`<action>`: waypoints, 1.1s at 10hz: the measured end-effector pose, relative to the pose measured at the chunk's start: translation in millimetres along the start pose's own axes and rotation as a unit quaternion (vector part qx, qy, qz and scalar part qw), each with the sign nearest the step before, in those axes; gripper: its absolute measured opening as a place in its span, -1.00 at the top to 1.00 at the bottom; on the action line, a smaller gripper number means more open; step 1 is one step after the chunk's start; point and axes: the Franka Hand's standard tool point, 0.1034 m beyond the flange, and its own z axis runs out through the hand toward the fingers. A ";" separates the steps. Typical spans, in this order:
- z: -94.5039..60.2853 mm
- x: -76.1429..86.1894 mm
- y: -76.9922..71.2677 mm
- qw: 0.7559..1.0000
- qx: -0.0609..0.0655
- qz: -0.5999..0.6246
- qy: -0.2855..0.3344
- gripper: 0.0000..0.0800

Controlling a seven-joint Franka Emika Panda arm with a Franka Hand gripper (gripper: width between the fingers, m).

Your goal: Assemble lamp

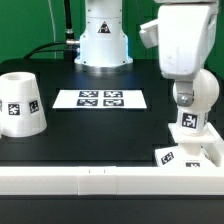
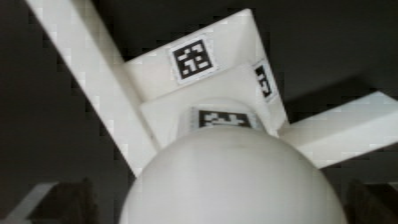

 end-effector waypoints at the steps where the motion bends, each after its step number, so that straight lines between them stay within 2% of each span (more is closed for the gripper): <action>1: -0.9 1.1 0.6 0.999 -0.004 -0.054 -0.007 -0.75; 3: -2.0 3.6 2.4 0.990 -0.010 -0.143 -0.017 -0.75; 7: 2.6 6.2 2.1 0.964 -0.006 -0.265 -0.032 -0.75; 8: 4.5 4.3 2.3 0.947 -0.003 -0.319 -0.035 -0.75; 9: 4.8 2.3 3.0 0.941 -0.002 -0.338 -0.035 -0.75; 10: 5.0 0.5 3.5 0.941 -0.001 -0.337 -0.036 -0.71; 11: 5.1 0.5 3.4 0.942 -0.001 -0.335 -0.036 -0.43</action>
Offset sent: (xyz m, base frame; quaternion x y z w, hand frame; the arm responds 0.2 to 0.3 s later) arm 0.0114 0.0126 0.0014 0.0032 -0.0170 -0.1960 0.9804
